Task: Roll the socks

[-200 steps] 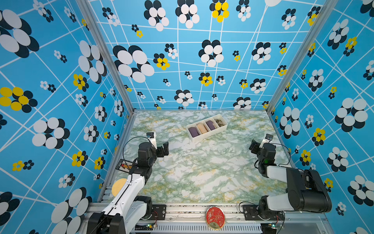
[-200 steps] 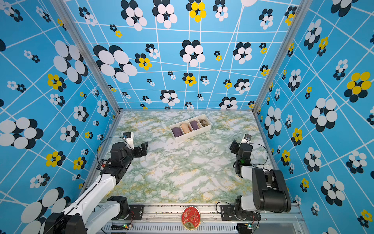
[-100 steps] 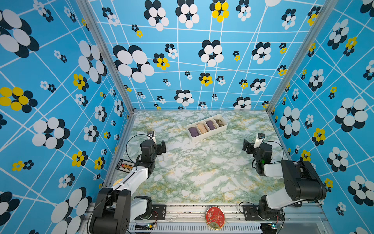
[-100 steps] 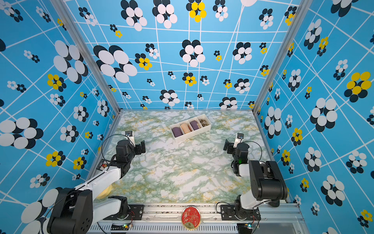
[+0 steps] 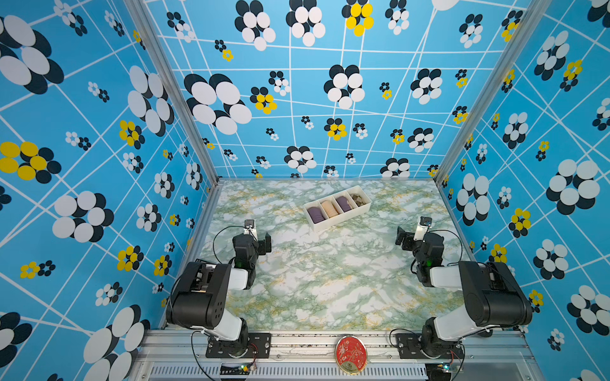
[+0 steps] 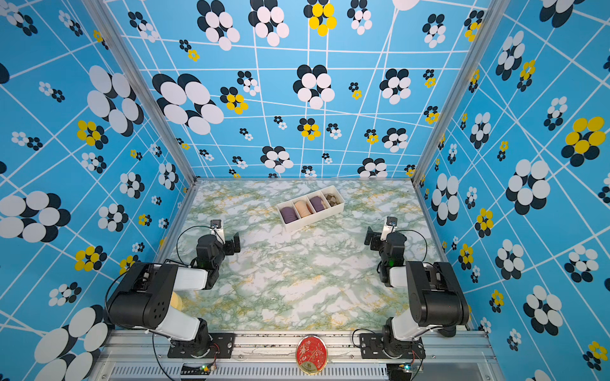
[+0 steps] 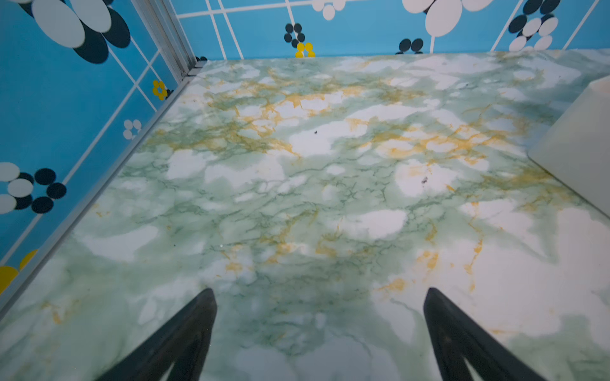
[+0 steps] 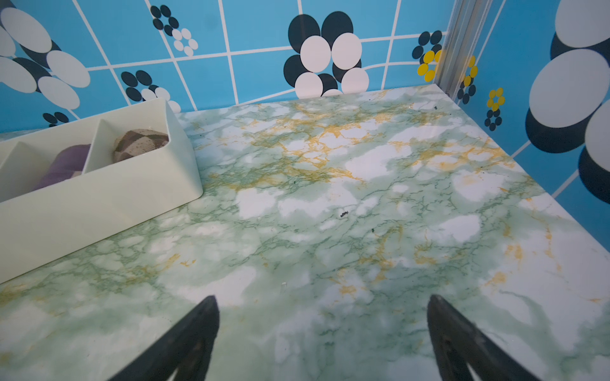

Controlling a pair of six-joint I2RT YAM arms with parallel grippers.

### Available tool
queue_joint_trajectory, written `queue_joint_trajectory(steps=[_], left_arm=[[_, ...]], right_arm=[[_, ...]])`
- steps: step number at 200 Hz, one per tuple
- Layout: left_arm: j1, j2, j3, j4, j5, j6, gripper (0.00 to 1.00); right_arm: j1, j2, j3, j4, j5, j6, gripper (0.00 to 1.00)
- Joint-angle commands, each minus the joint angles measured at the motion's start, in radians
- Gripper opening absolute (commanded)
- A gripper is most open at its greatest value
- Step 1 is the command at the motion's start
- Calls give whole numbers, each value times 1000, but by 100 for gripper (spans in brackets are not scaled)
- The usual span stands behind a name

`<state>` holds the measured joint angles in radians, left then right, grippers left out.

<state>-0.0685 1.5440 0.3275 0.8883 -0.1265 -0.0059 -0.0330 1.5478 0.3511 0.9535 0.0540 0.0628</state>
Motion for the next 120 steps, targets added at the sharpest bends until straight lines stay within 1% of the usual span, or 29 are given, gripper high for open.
queue_joint_trajectory(steps=[1, 7, 17, 40, 60, 76, 120], left_arm=[[23, -2, 45, 47, 15, -7, 99], [36, -8, 53, 13, 33, -18, 99], [44, -2, 48, 40, 42, -20, 99], [44, -2, 48, 35, 42, -20, 99], [25, -3, 55, 18, 23, -3, 99], [10, -1, 49, 35, 22, 14, 99], [12, -2, 50, 31, 27, 12, 99]], right_arm=[[7, 7, 19, -2, 9, -9, 100], [8, 8, 20, -4, 8, -10, 100], [8, 8, 21, -4, 10, -10, 100], [8, 9, 21, -4, 10, -10, 99], [8, 8, 21, -4, 10, -10, 99], [8, 9, 20, -5, 10, -11, 100], [8, 6, 24, -10, 9, -12, 100]])
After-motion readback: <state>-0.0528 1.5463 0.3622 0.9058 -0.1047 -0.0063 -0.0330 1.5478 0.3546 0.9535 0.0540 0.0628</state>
